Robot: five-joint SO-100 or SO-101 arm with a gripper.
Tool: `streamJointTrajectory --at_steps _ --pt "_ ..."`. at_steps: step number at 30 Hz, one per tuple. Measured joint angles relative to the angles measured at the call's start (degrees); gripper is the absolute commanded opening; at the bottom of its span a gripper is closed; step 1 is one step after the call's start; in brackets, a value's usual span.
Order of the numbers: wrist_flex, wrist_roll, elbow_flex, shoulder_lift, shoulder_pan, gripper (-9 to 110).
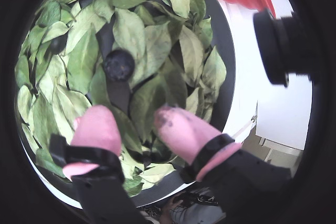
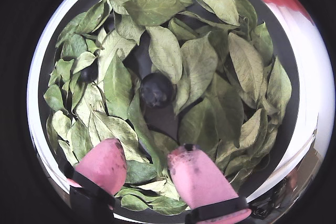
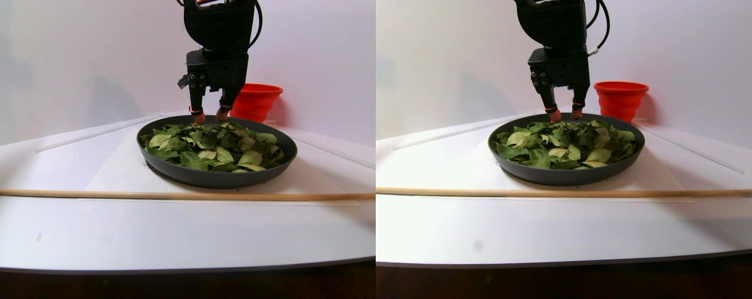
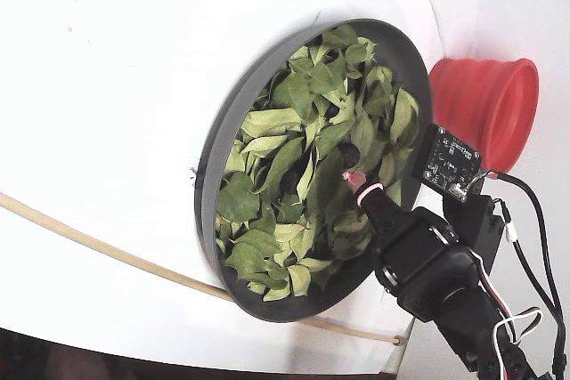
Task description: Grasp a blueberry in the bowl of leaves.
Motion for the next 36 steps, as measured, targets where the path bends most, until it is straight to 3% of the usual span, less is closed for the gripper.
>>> streamJointTrajectory --at_steps 36 --pt "-7.03 0.09 -4.39 -8.35 0.88 15"
